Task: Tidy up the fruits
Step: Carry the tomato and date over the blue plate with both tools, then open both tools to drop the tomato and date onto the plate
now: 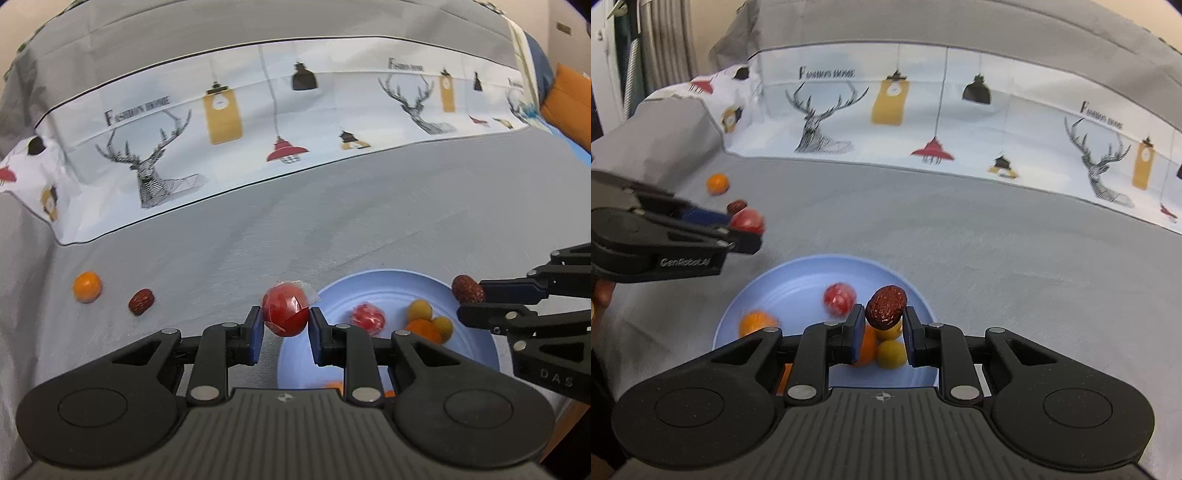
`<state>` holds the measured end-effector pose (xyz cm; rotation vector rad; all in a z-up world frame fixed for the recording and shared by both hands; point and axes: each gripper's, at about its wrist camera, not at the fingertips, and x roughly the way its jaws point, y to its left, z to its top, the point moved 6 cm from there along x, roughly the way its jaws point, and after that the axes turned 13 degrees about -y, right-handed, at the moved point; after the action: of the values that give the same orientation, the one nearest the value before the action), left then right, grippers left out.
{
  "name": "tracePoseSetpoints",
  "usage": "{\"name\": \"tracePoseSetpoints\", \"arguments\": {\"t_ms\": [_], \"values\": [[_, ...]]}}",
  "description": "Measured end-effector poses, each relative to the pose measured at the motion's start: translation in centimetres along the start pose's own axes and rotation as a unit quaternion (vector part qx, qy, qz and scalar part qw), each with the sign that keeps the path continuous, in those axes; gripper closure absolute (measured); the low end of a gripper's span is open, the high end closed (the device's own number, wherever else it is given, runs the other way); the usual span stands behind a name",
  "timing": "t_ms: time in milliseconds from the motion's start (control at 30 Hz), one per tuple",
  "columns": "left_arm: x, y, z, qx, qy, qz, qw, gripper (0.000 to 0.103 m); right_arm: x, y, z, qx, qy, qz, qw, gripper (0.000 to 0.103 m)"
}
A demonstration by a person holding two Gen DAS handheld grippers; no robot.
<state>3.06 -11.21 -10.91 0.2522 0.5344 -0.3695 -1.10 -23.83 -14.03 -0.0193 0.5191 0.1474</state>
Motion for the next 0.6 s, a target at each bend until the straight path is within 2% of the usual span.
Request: {"name": "tracePoseSetpoints", "arguments": {"t_ms": [200,600], "values": [[0.2,-1.1,-0.3,0.021,-0.003,-0.010,0.9997,0.075,-0.2,-0.1,-0.4,-0.006,0.010,0.006,1.000,0.080],[0.4,-1.5,-0.5,0.030,0.000,-0.023,0.9993,0.075,0.1,0.6,-0.6,-0.016,0.018,0.017,1.000,0.080]]}}
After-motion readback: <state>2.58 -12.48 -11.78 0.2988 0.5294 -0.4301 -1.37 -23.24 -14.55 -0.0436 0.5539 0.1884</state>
